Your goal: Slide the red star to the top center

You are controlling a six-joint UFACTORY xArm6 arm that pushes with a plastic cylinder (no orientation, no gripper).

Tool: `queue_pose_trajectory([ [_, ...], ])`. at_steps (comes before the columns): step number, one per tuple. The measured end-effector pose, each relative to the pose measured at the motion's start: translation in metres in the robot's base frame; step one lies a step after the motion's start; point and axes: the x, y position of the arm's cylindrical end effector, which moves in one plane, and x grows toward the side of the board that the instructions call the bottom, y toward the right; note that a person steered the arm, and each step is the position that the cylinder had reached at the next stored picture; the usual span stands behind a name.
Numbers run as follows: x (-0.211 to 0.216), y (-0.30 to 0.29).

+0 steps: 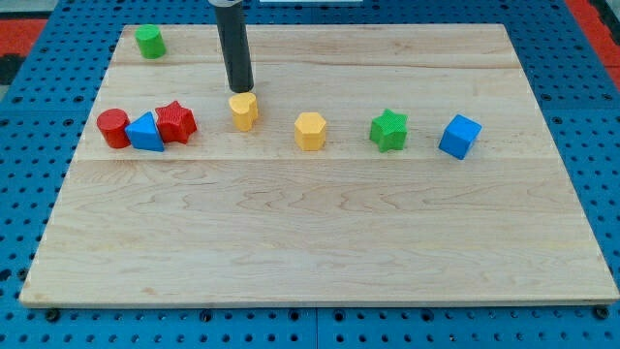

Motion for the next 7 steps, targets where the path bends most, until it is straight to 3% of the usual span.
queue_pose_trajectory([
  [1, 0.004, -0.016],
  [2, 0.004, -0.069],
  [4, 0.067, -0.089],
  [7, 0.171, -0.072],
])
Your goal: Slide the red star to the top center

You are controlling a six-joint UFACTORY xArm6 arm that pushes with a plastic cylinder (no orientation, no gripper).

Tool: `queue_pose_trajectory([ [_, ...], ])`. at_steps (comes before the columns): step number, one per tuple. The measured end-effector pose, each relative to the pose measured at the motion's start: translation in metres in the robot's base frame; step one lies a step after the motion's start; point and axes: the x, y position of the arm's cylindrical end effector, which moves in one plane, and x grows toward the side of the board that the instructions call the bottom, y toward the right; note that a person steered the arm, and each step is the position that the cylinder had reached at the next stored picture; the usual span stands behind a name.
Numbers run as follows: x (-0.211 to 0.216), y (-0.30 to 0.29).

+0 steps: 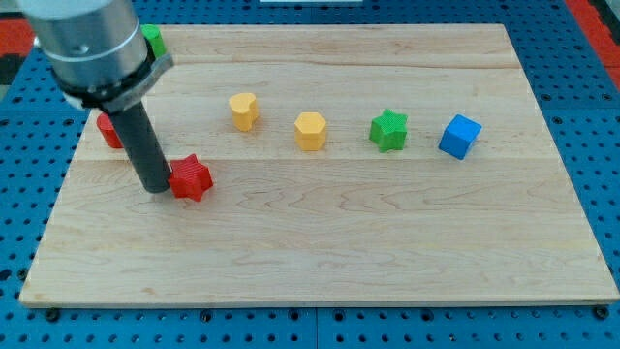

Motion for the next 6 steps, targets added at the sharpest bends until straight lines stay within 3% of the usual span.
queue_pose_trajectory([
  [2, -0.024, 0.086],
  [3, 0.026, 0.091],
  [4, 0.007, 0.106],
  [6, -0.093, 0.098],
])
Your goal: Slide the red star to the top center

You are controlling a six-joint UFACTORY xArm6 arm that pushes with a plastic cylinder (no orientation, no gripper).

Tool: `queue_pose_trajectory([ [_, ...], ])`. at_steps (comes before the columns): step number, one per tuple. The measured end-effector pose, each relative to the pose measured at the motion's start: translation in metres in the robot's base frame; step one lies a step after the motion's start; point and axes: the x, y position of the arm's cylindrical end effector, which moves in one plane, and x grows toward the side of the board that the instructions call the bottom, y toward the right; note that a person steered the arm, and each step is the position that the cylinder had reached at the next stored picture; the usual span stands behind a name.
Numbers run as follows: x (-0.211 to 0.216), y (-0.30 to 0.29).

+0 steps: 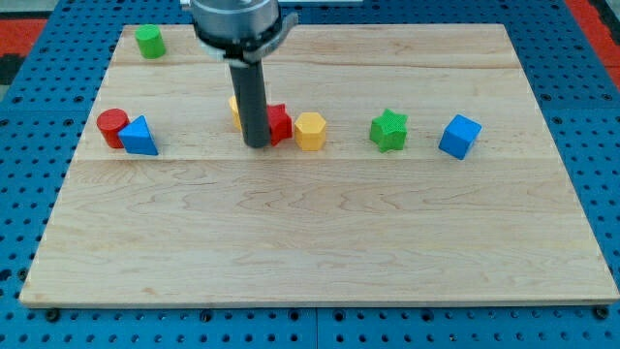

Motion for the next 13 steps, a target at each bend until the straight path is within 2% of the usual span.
queue_pose_trajectory([
  [1, -0.024, 0.026],
  [3, -0.057, 0.116],
  [5, -0.104, 0.081],
  [6, -0.122, 0.098],
  [7, -0.134, 0.091],
  [8, -0.137, 0.074],
  [12, -0.133, 0.087],
  [13, -0.072, 0.116],
])
